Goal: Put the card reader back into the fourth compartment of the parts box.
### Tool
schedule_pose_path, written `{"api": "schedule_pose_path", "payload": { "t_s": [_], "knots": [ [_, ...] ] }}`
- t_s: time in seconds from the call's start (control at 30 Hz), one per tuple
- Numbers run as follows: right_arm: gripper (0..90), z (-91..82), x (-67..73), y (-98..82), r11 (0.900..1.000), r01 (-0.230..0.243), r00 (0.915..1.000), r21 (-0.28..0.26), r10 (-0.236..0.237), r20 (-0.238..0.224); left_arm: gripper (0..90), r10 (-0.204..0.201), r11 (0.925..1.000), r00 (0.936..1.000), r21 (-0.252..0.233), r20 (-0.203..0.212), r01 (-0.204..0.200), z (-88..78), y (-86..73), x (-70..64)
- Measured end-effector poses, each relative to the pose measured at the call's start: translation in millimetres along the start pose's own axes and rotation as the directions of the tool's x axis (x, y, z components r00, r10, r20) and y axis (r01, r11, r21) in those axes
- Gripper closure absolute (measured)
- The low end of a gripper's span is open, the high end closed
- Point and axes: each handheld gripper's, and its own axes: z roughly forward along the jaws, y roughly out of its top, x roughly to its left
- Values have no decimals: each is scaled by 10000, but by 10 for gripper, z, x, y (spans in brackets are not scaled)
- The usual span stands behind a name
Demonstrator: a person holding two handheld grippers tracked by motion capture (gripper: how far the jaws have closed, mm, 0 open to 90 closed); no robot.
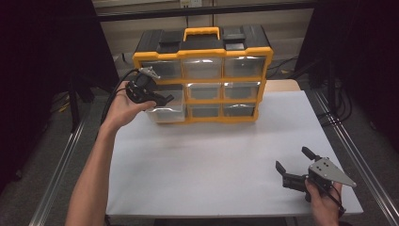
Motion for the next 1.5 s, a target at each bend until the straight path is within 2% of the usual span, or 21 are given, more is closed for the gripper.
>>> {"api": "schedule_pose_path", "payload": {
  "t_s": [0.07,0.17,0.23,0.27,0.33,0.5,0.53,0.6,0.63,0.67,0.8,0.83,0.9,0.93,1.0,1.07,1.23,1.37,1.43,1.47,1.5],
  "knots": [
    [1,1,3,1,10000,14,10000,-11,-14,33,725,-148,9996,9999,-243,10,148,-16,-8,9],
    [1,3,3,0,10000,26,10000,-19,-26,-1,653,-175,9988,9998,-464,2,175,-35,-11,-3],
    [1,1,2,1,10000,15,10000,2,-15,25,651,-169,9976,9998,-667,-42,166,-50,-11,-20],
    [1,-1,-1,0,10000,15,10000,-4,-15,-12,610,-184,9967,9998,-788,-52,179,-60,-11,-24],
    [1,-2,0,1,10000,10,10000,-14,-10,-28,557,-244,9947,9996,-1007,-169,226,-75,-14,-30],
    [1,2,1,-1,10000,-8,10000,-20,8,-11,484,-460,9870,9989,-1549,-100,439,-107,-53,-39],
    [1,2,0,-2,10000,-8,10000,-16,8,-19,461,-524,9849,9981,-1666,-325,463,-117,-68,-57],
    [1,5,-1,-2,10000,-8,10000,-22,8,15,398,-549,9829,9978,-1782,-377,473,-123,-76,-60],
    [0,5,-1,-2,10000,-8,10000,-11,8,19,364,-777,9749,9957,-2130,-503,653,-140,-94,-69],
    [1,6,-2,-3,10000,-6,10000,-22,7,21,333,-777,9749,9957,-2130,-503,653,-140,-94,-69],
    [1,3,-6,-4,10000,-25,10000,-27,25,23,297,-1092,9551,9938,-2790,-190,996,-180,-157,-82],
    [1,2,-9,-6,10000,-31,10000,-13,31,19,294,-1111,9538,9937,-2825,-157,1022,-186,-173,-88],
    [0,-1,-15,-10,10000,-46,10000,-11,46,32,256,-1239,9485,9915,-2982,-387,1069,-193,-200,-106],
    [1,-4,-19,-11,10000,-64,9999,8,64,92,194,-1283,9451,9905,-3090,-499,1068,-201,-211,-112],
    [1,-6,-19,-13,10000,-73,9999,12,73,108,169,-1414,9303,9888,-3479,-485,1160,-215,-232,-123],
    [1,-10,-24,-16,10000,-23,9999,-26,23,99,128,-1352,9171,9898,-3838,-454,1077,-231,-251,-136],
    [0,-26,-39,-23,10000,1,9998,18,-2,174,75,-1175,9042,9902,-4204,-756,752,-236,-291,-174],
    [0,-18,-44,-27,10000,-74,9999,1,74,155,51,-1476,8775,9873,-4684,-588,1033,-236,-322,-208],
    [1,-16,-47,-27,10000,-63,9999,-4,63,150,50,-1690,8585,9845,-4977,-466,1238,-230,-342,-220],
    [0,-17,-50,-27,10000,-61,9999,-14,61,125,51,-1763,8557,9829,-5020,-539,1260,-225,-348,-227],
    [1,-16,-52,-27,10000,-79,9999,-53,80,149,45,-1893,8483,9801,-5127,-598,1326,-214,-356,-237]
  ]
}}
